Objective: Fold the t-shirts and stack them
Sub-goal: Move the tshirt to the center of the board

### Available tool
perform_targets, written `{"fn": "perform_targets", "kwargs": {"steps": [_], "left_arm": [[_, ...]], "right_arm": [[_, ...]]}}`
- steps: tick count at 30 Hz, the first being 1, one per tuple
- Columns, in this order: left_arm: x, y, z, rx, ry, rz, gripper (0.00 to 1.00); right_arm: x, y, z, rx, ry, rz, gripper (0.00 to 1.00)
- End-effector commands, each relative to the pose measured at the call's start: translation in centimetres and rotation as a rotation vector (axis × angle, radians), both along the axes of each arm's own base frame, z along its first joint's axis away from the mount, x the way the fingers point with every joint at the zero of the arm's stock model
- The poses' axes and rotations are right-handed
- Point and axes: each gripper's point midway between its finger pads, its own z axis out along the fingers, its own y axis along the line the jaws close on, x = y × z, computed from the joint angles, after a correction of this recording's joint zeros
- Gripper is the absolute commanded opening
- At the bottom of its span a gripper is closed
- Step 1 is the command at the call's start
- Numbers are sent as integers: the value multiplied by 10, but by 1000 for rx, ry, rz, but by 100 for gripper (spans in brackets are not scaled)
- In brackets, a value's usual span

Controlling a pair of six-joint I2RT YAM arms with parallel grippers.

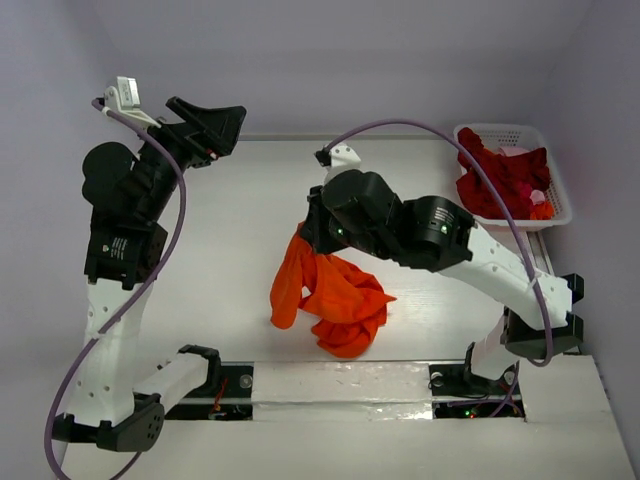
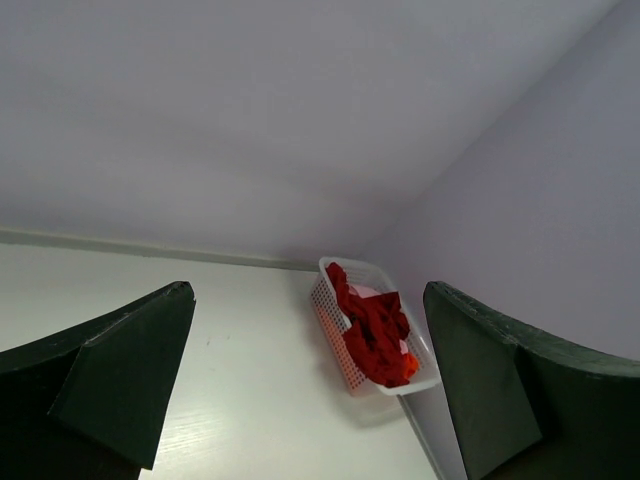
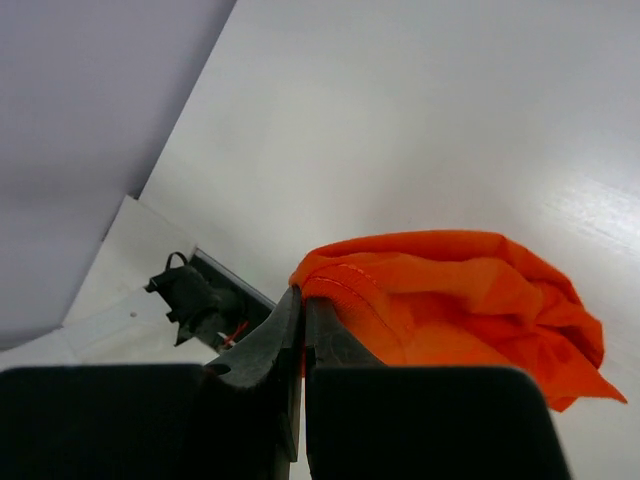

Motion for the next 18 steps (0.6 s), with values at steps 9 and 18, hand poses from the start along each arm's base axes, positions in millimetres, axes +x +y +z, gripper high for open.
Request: {"fn": "perform_targets", "kwargs": {"steps": [9,18], "left_arm": [[-6,2,33,3,-85,18,99],[-8,-1,29,1,-73,6,99]], "right_arm": [[76,-20,-52,121,200,-159,0],[144,-22,-94,48,225,-184,0]]}}
